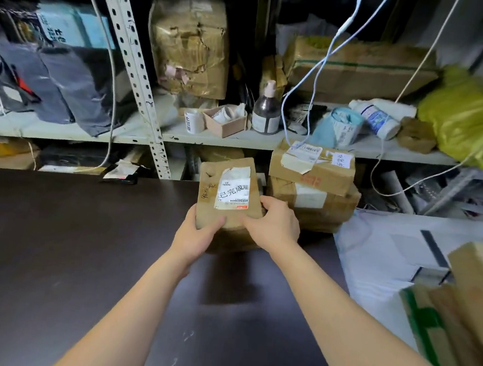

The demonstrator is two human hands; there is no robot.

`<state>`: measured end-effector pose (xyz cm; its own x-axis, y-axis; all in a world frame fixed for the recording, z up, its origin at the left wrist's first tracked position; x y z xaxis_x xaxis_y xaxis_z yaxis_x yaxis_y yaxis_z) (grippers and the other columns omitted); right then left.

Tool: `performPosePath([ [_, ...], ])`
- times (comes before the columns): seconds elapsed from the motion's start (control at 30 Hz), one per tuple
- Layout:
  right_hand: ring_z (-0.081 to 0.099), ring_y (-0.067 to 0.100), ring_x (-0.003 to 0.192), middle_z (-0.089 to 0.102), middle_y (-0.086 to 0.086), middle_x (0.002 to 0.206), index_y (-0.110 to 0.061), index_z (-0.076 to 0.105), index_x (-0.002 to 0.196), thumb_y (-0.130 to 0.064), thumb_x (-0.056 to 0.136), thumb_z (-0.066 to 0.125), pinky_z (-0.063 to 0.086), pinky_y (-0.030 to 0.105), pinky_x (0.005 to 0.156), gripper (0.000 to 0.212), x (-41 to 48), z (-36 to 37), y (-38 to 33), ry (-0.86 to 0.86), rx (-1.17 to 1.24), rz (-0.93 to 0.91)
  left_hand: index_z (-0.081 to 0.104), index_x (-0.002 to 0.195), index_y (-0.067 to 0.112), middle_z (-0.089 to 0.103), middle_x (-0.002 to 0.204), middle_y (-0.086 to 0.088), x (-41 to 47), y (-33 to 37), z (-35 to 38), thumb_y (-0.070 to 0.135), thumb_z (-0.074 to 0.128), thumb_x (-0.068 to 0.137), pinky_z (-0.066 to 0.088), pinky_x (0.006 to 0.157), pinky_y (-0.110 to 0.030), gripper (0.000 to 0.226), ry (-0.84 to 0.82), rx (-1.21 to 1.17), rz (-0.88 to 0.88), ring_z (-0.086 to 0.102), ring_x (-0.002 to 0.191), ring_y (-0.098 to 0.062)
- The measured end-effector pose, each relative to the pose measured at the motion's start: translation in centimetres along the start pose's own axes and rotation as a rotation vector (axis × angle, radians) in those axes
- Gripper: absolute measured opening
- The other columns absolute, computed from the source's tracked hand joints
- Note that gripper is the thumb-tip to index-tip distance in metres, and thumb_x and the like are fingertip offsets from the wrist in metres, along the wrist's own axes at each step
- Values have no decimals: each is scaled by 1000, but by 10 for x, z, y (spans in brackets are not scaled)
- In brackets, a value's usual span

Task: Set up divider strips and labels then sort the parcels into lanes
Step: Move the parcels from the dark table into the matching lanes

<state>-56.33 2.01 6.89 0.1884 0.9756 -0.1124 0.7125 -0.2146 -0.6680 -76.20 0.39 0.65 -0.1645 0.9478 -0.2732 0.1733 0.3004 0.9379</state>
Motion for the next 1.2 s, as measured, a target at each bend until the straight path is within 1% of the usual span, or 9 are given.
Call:
performPosePath([
  [0.1,68,15,109,73,-15,119,-35,69,123,-50,77,80,52,28,78,49,-46,-10,-3,13,37,-6,51,123,45,63,114,23,-40,5,-17,41,73,90,49,85,-29,40,0,20,64,60,108,-5],
  [0.23,65,6,96,74,-21,111,-40,70,122,-56,74,78,47,23,65,51,-107,-41,3,98,119,0,62,125,45,70,110,19,-97,31,-30,51,76,82,56,84,-32,46,0,135,207,65,103,-7],
  [0.37,68,6,96,74,-26,102,-48,68,119,-68,60,75,58,34,77,62,-162,-87,25,197,190,30,63,123,51,73,99,21,-155,61,-11,58,75,77,57,83,-33,48,-31,236,328,66,95,-3],
  [0.47,65,7,95,73,-24,105,-44,70,114,-58,67,80,55,33,82,50,-203,-135,59,255,238,71,66,119,52,73,97,21,-193,78,27,66,74,69,55,89,-37,52,-82,276,375,67,98,-8],
  [0.6,67,10,104,74,-20,110,-43,71,118,-55,65,83,55,34,89,55,-252,-211,125,353,226,104,66,118,53,75,99,18,-251,90,111,76,74,62,58,91,-42,61,-183,265,406,70,98,-11],
  [0.8,65,12,104,73,-17,115,-40,70,122,-61,67,81,55,34,86,60,-316,-320,261,462,182,165,68,112,56,75,91,21,-351,90,264,73,71,64,61,83,-42,51,-274,295,442,71,92,-9],
  [0.9,67,9,98,73,-21,107,-40,70,121,-64,67,78,58,33,75,59,-340,-365,334,463,209,178,71,110,51,74,87,22,-399,90,340,66,76,71,61,82,-41,42,-294,292,468,69,88,-6],
  [1.0,63,6,93,72,-22,98,-38,72,118,-57,73,80,47,26,65,50,-367,-416,400,476,240,205,73,110,46,75,85,24,-443,94,420,57,80,76,62,79,-41,36,-390,269,484,70,81,2],
  [1.2,66,8,93,72,-24,89,-41,74,109,-54,69,83,57,35,82,42,-387,-513,503,540,265,266,70,117,48,75,95,19,-501,116,544,71,73,71,60,84,-39,51,-411,334,541,70,92,-7],
])
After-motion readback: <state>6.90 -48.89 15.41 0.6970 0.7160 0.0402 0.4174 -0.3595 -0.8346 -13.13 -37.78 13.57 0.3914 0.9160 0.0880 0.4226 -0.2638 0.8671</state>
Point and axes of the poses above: each hand's wrist, its own x-axis towards the middle knuckle, its own z-axis out of the palm, y = z × x, the point moved 9 cm from there along x, towards the middle knuckle
